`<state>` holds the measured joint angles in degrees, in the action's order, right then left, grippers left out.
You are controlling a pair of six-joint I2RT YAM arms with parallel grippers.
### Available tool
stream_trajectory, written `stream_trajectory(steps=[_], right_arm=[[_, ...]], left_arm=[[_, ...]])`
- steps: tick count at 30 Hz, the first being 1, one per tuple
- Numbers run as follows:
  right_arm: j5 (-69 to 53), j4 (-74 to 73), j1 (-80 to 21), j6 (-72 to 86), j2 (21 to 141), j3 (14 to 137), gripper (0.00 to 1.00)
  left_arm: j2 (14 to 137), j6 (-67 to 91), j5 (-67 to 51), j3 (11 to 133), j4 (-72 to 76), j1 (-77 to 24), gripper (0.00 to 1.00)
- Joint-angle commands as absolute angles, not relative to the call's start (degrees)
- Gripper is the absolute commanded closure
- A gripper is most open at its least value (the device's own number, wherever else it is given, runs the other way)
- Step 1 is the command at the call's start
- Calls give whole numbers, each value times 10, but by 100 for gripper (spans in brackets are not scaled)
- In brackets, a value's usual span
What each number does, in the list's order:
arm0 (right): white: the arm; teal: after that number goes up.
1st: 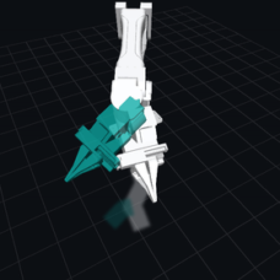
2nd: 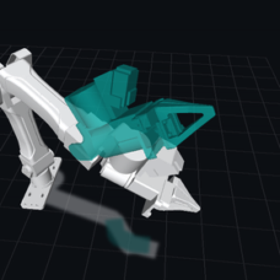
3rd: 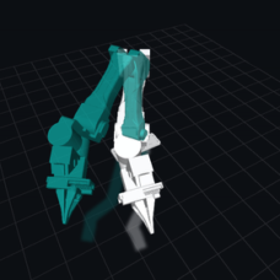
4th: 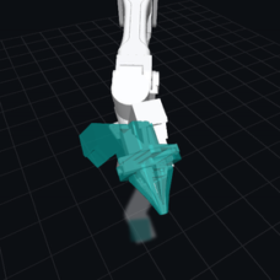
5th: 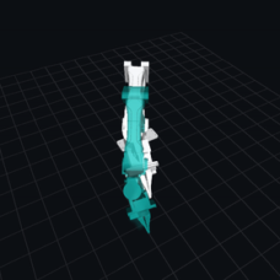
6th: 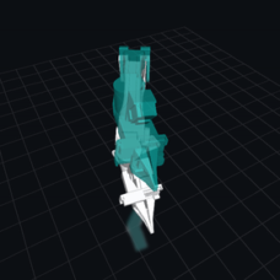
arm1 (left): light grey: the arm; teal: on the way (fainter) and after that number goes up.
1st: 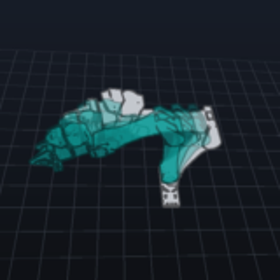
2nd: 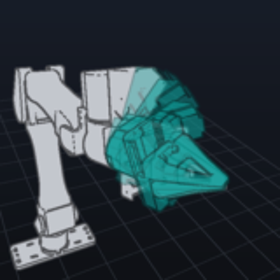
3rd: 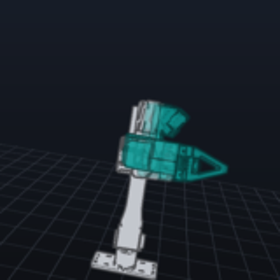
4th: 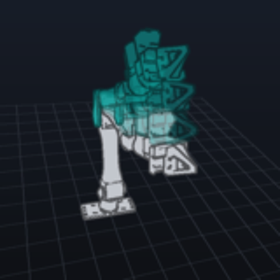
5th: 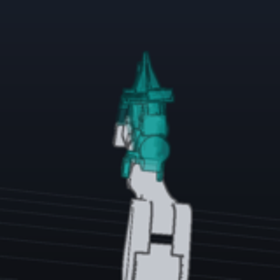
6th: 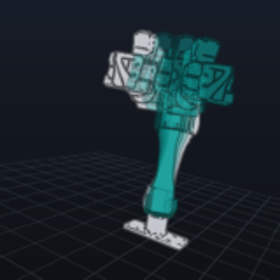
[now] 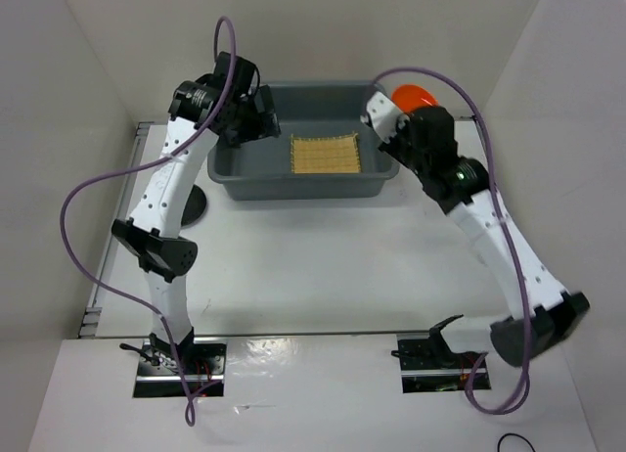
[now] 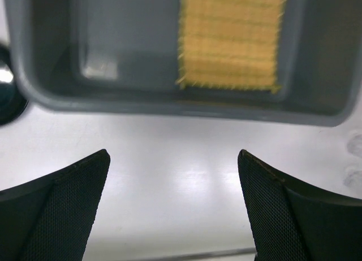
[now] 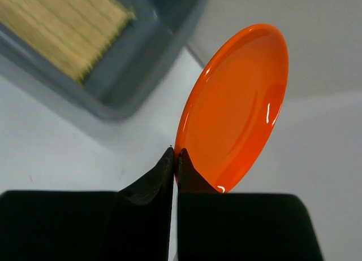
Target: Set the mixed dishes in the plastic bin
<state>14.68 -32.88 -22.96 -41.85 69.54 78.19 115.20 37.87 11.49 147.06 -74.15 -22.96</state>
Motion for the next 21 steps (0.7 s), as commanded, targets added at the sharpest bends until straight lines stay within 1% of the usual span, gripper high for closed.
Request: stream_trajectory(steps=[1, 2, 3, 4, 5, 6, 7, 8, 9, 11, 12, 16, 21], right_arm=[[67, -317, -254, -417, 811, 908, 100], [49, -317, -254, -404, 866, 933, 100], [38, -317, -254, -396, 892, 969, 100], [29, -317, -261, -396, 916, 985, 100], [12, -317, -261, -389, 940, 1000, 100], [12, -317, -267, -382, 987, 1026, 100], [12, -323, -267, -382, 1011, 1041, 100], [-1, -332, -267, -375, 1035, 1058, 100], [-6, -340, -267, -368, 1081, 1089, 100], [-15, -362, -267, -368, 1122, 1127, 100], [-20, -362, -262, -368, 1152, 1127, 100], [-20, -338, -262, -391, 1196, 1127, 100], [-20, -322, -268, -396, 1248, 1121, 100]], left_arm=[[1099, 396, 103, 1370, -736, -198, 0], [1063, 396, 103, 1334, -725, -191, 0], [1036, 396, 103, 1292, -688, -179, 0], [1006, 402, 87, 1190, -661, -171, 0], [936, 403, 74, 1135, -635, -157, 0], [899, 409, 58, 1082, -588, -126, 0], [832, 417, 26, 1031, -568, -107, 0], [803, 417, 9, 985, -552, -86, 0], [777, 417, -6, 908, -536, -49, 0], [729, 405, -39, 851, -547, -14, 0], [719, 400, -44, 809, -554, 10, 0], [668, 381, -82, 717, -559, 57, 0], [633, 381, -108, 648, -554, 98, 0]])
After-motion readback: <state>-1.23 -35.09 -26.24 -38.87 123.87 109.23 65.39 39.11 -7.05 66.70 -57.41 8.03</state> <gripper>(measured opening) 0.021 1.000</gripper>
